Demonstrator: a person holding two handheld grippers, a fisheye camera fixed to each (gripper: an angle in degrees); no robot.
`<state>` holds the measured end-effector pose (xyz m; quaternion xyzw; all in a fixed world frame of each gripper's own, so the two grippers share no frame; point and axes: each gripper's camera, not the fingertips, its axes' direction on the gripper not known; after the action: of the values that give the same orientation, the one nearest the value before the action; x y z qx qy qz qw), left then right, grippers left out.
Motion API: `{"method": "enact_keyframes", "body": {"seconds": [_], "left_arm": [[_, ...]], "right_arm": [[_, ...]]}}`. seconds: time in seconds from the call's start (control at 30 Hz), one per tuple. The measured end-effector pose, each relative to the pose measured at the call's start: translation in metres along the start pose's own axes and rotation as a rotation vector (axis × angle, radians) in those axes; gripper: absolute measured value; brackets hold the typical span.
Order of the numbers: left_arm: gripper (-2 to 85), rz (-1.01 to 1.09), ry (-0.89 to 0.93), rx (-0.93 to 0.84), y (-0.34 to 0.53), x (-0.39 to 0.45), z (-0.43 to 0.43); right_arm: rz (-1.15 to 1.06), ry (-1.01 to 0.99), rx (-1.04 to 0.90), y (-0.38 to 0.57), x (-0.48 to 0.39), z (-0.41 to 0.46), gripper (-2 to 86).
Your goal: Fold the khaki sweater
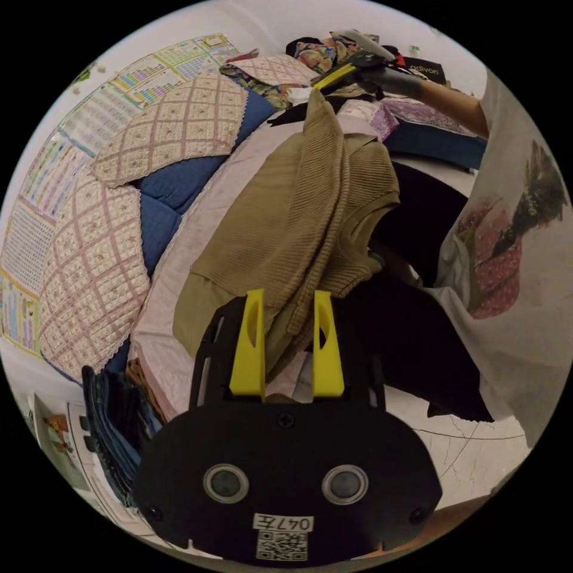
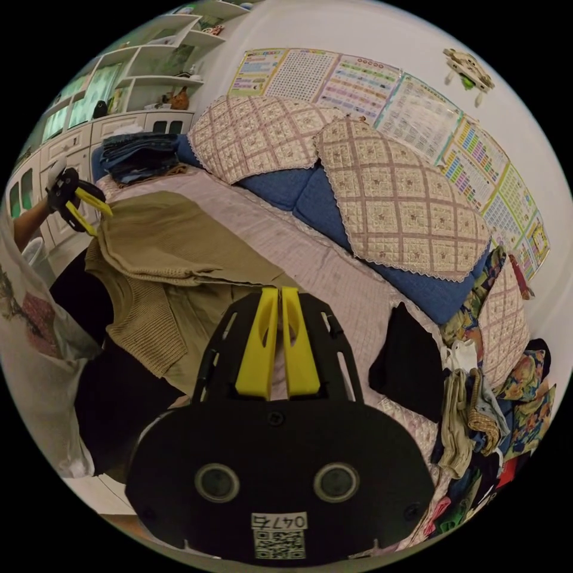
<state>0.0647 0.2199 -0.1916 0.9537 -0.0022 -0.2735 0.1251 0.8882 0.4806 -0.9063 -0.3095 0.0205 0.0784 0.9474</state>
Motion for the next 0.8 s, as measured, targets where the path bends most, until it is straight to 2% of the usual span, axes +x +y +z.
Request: {"method": "enact_keyframes", "body": {"seconds": [0.23,0.43,0.63,0.8], "left_arm": [[6.1,-0.029,0.068,-0.016,-0.007,-0.013,0.056],[5.5,-0.133,0.021,0.108,-0.014,-0.059,0.061],[5.3,-0.2,-0.212,0.083,-0.071,-0.156,0.122],[5.3,-0.264,-0.347,0.033,-0.14,-0.247,0.235]], "right_arm": [[0.029,-0.024,0.026,0.003,0.035,0.032,-0.3],[0.051,-0.036,0.056,-0.016,0.08,0.065,-0.3],[0.106,-0.01,0.096,-0.074,0.158,0.141,-0.4],[0.238,-0.003,0.062,-0.115,0.227,0.247,-0.4]]}}
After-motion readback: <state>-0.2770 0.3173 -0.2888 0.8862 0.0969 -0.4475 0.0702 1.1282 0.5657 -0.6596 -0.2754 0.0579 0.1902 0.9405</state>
